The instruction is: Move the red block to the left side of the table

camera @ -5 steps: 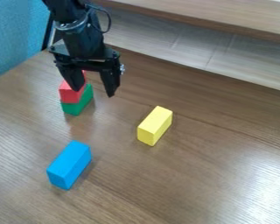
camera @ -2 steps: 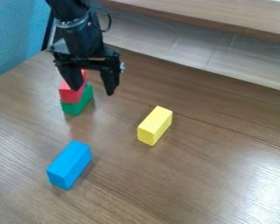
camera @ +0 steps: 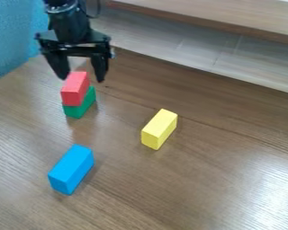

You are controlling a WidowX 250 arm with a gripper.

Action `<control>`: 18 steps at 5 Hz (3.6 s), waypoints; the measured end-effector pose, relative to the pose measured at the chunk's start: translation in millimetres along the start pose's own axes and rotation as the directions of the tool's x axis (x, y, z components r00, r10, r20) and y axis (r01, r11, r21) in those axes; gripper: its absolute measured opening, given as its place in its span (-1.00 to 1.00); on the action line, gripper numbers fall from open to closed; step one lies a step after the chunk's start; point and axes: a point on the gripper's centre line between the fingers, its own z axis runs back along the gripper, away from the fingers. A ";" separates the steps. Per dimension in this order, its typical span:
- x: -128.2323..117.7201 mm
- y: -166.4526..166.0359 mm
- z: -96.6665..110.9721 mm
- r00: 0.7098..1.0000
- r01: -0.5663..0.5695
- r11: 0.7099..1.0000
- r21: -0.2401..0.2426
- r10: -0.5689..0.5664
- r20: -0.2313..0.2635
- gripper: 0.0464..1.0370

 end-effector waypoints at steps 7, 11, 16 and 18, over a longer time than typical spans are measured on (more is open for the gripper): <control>15.0 48.1 -34.1 0.977 -0.209 0.978 0.010 0.209 -0.038 0.93; 15.9 43.2 -62.4 0.971 -0.229 0.972 0.053 0.232 -0.055 0.31; -2.9 109.6 -52.6 0.958 -0.274 0.958 0.085 0.280 -0.061 0.08; -1.6 145.8 -52.1 0.956 -0.284 0.954 0.099 0.289 -0.050 0.08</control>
